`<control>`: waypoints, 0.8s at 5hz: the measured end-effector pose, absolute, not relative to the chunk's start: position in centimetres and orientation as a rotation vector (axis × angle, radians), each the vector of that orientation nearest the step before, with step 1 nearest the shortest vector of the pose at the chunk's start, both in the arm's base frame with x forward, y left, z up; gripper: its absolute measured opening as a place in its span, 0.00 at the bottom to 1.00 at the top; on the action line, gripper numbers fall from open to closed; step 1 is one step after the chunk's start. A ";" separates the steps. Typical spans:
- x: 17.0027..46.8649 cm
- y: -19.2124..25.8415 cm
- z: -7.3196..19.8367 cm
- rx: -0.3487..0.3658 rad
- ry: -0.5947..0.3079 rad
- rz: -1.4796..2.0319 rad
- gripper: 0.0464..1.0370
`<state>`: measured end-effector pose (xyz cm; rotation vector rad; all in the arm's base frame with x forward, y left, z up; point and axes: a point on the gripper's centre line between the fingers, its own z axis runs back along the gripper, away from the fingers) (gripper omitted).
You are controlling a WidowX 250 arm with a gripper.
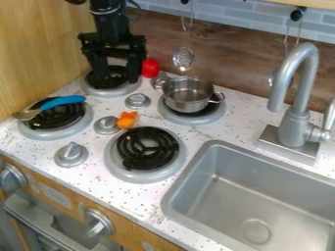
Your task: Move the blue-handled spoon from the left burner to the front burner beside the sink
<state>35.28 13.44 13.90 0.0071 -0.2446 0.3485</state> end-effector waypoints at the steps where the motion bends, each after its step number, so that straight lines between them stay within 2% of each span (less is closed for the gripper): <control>1: 35.2 13.4 12.6 0.000 -0.210 0.342 0.96; 3: 34.7 17.0 12.7 0.034 -0.162 0.161 0.96; 4: 34.3 19.9 13.3 0.117 -0.190 0.168 0.96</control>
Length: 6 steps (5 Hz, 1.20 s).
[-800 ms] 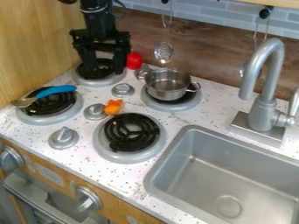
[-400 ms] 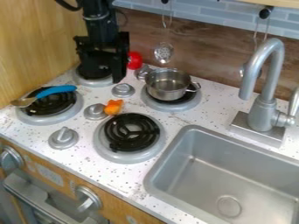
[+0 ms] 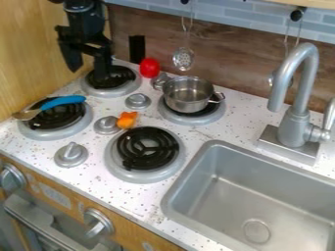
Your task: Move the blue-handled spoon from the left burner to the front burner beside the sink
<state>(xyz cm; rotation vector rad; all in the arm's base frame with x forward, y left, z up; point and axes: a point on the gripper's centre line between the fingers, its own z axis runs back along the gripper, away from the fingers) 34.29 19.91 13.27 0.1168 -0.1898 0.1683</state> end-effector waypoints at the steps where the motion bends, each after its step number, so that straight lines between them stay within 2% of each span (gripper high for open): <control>1: 33.5 23.4 14.4 0.182 -0.172 0.154 0.96; 2: 32.3 26.1 14.0 0.249 -0.144 0.061 0.96; 3: 31.8 27.9 11.5 0.324 -0.092 -0.014 0.96; 4: 31.6 29.0 9.9 0.355 -0.043 -0.063 0.96; 6: 32.3 30.6 7.5 0.299 0.070 -0.187 0.96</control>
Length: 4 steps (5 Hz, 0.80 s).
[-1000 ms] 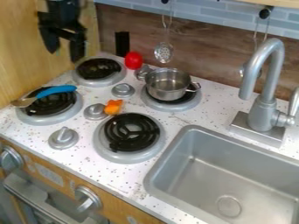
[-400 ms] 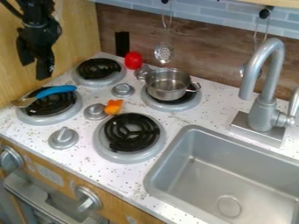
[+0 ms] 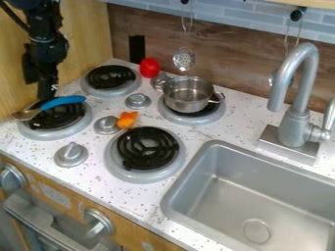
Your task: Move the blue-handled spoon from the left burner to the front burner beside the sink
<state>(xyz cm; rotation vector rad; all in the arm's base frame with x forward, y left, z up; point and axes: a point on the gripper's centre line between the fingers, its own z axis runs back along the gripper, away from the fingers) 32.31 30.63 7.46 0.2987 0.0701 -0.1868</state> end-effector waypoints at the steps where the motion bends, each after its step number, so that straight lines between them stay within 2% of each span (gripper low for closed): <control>1: 33.0 31.2 7.4 0.252 0.123 -0.204 0.96; 3: 34.0 30.0 6.3 0.055 0.086 -0.338 0.96; 4: 33.4 30.2 5.9 0.011 0.063 -0.367 0.96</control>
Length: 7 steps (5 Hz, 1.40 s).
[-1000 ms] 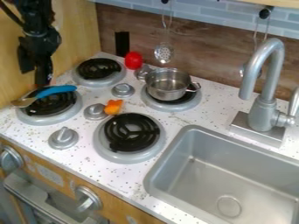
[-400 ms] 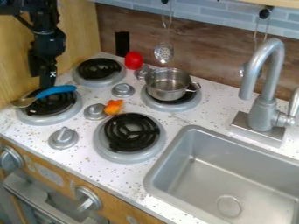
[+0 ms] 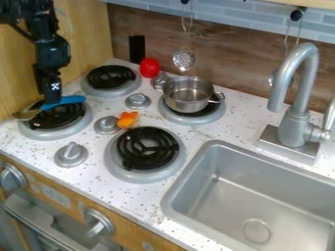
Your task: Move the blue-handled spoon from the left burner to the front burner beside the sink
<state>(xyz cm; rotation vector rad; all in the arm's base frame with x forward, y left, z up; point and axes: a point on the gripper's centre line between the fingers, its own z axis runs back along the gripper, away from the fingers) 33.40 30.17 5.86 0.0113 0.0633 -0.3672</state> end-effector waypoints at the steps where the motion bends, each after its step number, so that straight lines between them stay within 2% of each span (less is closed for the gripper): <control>1: 32.8 30.7 4.8 0.022 0.062 -0.353 0.96; 2: 33.2 30.5 4.7 0.008 0.034 -0.347 0.93; 4: 33.2 29.6 3.4 -0.062 -0.032 -0.335 0.38; 5: 33.2 29.5 3.3 -0.074 -0.064 -0.323 0.35; 7: 32.9 28.7 3.6 -0.106 -0.096 -0.277 0.35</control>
